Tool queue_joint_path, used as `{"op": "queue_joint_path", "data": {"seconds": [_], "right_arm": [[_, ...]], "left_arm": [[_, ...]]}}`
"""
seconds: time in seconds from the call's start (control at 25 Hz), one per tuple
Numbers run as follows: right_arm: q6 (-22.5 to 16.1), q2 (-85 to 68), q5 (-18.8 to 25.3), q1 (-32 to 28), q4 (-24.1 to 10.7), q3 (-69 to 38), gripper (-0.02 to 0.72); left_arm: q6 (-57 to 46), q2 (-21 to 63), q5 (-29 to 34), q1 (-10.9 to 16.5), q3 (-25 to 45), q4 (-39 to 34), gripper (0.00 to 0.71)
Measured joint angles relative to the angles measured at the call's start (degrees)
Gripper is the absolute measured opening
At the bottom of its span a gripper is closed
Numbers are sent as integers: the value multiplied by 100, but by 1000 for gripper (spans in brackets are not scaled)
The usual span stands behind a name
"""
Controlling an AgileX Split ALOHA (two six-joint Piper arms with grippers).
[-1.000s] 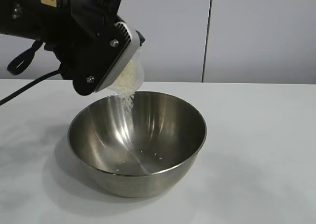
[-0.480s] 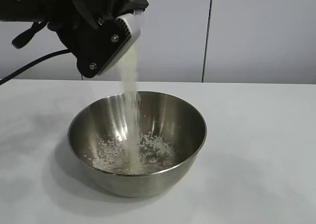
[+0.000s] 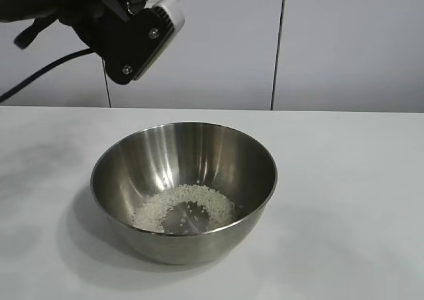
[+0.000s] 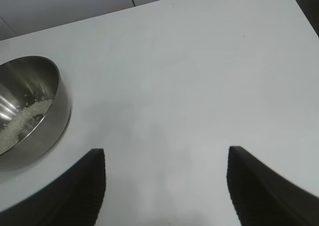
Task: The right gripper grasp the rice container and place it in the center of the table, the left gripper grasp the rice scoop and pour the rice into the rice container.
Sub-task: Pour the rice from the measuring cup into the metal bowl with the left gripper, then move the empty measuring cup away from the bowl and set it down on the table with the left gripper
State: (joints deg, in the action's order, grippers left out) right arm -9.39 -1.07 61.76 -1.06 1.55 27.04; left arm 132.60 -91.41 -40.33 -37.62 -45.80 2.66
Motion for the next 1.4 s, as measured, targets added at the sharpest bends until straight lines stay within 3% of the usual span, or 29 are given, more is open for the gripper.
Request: {"op": "queue_joint_path", "data": {"seconds": [0.2, 0.36, 0.48, 0.76, 0.88, 1.12, 1.4], "right_arm": [[0, 0, 0, 0, 0, 0, 473], [0, 0, 0, 0, 0, 0, 473], [0, 0, 0, 0, 0, 0, 473], [0, 0, 5, 0, 0, 0, 473], [0, 0, 0, 0, 0, 0, 473], [0, 0, 0, 0, 0, 0, 473], [0, 0, 0, 0, 0, 0, 473]], "left_arm": [[-2502, 0, -392, 0, 369, 184, 7], [-4384, 0, -697, 0, 442, 857, 7], [-5485, 0, -764, 0, 442, 1623, 7], [-7781, 0, -805, 113, 442, 4164, 7], [-8441, 0, -646, 353, 442, 4592, 7], [-9222, 18, 265, 1133, 442, 4494, 7], [-9980, 116, 1146, 1956, 461, 3623, 7]]}}
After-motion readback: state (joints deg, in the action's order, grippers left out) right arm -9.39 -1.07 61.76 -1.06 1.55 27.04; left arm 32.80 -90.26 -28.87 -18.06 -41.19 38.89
